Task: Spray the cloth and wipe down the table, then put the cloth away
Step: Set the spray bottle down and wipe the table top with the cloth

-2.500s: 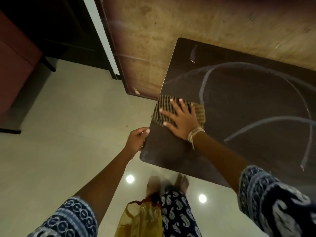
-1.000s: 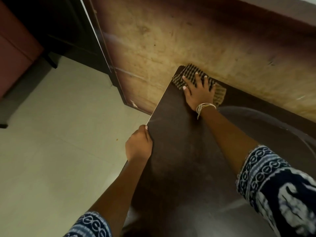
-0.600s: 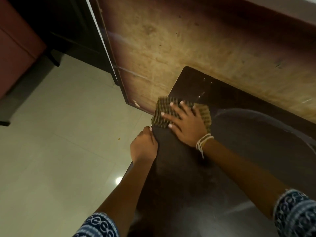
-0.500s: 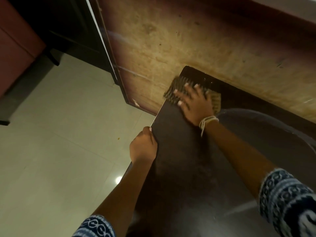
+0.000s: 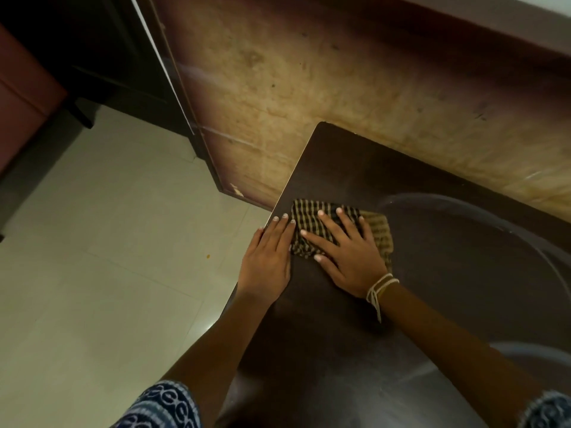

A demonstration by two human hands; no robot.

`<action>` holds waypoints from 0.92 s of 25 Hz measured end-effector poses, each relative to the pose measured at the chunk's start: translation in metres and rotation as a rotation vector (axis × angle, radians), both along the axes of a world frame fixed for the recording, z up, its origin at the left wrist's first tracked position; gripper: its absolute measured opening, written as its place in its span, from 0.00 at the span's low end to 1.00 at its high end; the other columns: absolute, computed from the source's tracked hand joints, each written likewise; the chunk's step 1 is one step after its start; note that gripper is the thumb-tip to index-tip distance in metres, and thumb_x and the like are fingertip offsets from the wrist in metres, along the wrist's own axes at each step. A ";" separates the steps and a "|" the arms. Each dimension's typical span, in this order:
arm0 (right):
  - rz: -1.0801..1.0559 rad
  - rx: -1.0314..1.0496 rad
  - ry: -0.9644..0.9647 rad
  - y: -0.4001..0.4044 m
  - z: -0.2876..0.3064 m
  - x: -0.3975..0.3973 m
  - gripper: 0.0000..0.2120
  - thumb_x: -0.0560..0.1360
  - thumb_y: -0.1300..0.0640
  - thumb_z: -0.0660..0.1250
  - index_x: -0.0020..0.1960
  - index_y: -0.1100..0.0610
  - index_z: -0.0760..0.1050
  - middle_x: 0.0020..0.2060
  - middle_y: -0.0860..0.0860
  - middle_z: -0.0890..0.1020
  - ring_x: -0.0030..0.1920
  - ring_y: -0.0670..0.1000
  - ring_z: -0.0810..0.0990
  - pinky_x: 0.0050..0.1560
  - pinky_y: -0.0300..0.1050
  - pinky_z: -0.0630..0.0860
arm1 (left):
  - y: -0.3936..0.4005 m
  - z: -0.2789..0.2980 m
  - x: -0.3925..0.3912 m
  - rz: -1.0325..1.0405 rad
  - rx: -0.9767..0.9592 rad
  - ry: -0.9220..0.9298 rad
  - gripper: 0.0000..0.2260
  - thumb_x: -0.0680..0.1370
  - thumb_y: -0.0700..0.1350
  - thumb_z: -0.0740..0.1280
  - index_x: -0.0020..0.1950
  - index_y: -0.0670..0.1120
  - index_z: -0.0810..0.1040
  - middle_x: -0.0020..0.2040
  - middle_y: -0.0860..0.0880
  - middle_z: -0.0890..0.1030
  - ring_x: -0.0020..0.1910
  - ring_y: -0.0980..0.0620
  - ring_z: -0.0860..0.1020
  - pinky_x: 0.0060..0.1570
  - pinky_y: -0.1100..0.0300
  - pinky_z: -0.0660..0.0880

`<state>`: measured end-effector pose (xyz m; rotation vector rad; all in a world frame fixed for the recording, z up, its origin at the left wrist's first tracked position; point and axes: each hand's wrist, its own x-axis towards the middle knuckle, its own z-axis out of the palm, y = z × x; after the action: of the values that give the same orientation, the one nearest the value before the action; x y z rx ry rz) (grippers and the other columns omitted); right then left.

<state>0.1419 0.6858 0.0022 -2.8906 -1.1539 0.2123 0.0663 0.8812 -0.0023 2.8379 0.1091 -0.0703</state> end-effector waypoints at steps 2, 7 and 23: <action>-0.036 0.004 -0.028 0.010 0.001 0.044 0.24 0.80 0.38 0.47 0.76 0.35 0.52 0.78 0.48 0.56 0.78 0.58 0.53 0.72 0.66 0.54 | 0.001 -0.001 0.001 -0.009 -0.010 -0.009 0.23 0.82 0.49 0.47 0.76 0.45 0.64 0.75 0.46 0.67 0.75 0.49 0.63 0.73 0.50 0.64; -0.508 0.052 -0.009 -0.008 -0.001 0.151 0.25 0.79 0.37 0.49 0.75 0.35 0.54 0.78 0.48 0.56 0.78 0.59 0.52 0.73 0.68 0.51 | 0.004 -0.008 0.003 0.046 -0.084 -0.038 0.23 0.82 0.52 0.50 0.76 0.50 0.65 0.76 0.51 0.66 0.76 0.52 0.62 0.74 0.56 0.60; -0.016 -0.019 0.172 -0.064 0.014 -0.141 0.24 0.80 0.38 0.47 0.76 0.34 0.50 0.78 0.49 0.55 0.78 0.59 0.52 0.71 0.68 0.54 | -0.004 0.000 -0.016 -0.175 0.002 0.018 0.24 0.82 0.52 0.48 0.78 0.48 0.58 0.79 0.48 0.59 0.78 0.50 0.56 0.76 0.53 0.56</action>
<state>0.0012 0.6213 0.0160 -2.8290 -1.1055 0.4632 0.0499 0.8776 -0.0022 2.8422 -0.1350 -0.1331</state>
